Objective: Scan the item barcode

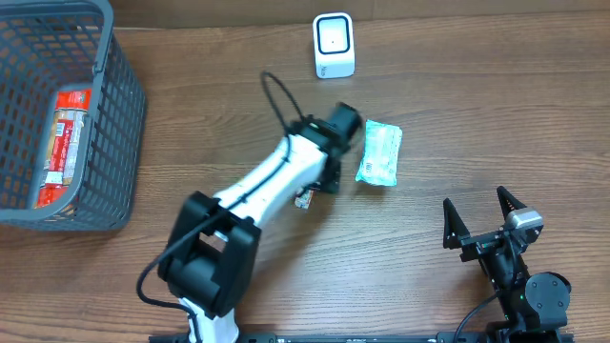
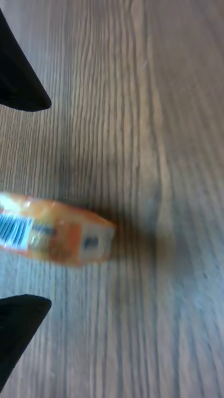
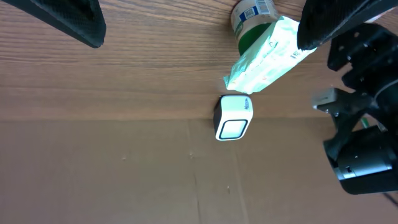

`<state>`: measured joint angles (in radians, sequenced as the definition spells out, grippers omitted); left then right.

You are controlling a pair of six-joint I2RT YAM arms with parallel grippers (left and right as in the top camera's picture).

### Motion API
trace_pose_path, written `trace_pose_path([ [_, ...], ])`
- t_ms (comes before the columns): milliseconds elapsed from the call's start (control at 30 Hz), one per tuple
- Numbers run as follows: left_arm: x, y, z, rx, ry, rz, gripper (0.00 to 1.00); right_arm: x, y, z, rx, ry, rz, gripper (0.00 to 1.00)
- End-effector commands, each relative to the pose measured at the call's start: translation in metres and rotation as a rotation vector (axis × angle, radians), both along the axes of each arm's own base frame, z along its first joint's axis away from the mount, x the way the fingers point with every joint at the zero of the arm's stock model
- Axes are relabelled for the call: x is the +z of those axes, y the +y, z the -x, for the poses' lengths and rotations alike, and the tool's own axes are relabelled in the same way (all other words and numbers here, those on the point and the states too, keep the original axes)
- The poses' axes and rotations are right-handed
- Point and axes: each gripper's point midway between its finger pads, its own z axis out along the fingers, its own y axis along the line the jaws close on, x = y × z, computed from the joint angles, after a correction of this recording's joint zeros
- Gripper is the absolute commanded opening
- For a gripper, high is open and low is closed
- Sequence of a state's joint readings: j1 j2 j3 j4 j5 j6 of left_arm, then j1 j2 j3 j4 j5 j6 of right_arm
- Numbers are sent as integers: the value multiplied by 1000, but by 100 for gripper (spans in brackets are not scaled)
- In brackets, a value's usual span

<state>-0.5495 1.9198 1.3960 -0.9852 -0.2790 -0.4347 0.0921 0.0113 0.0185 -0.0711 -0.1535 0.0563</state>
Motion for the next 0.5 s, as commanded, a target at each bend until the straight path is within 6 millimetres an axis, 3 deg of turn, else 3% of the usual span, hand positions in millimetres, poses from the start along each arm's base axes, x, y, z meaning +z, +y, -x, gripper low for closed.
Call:
trace_pose_path([
  [0,-6,-10,5,-45,113,166,84,-3,0,0,3,0,-3,100],
  [267,-28,-9,8,-97,99,155,84,-3,0,0,3,0,-3,100],
  [467,-40,1,9,-71,72,112,74,-3,0,0,3,0,-2,100],
])
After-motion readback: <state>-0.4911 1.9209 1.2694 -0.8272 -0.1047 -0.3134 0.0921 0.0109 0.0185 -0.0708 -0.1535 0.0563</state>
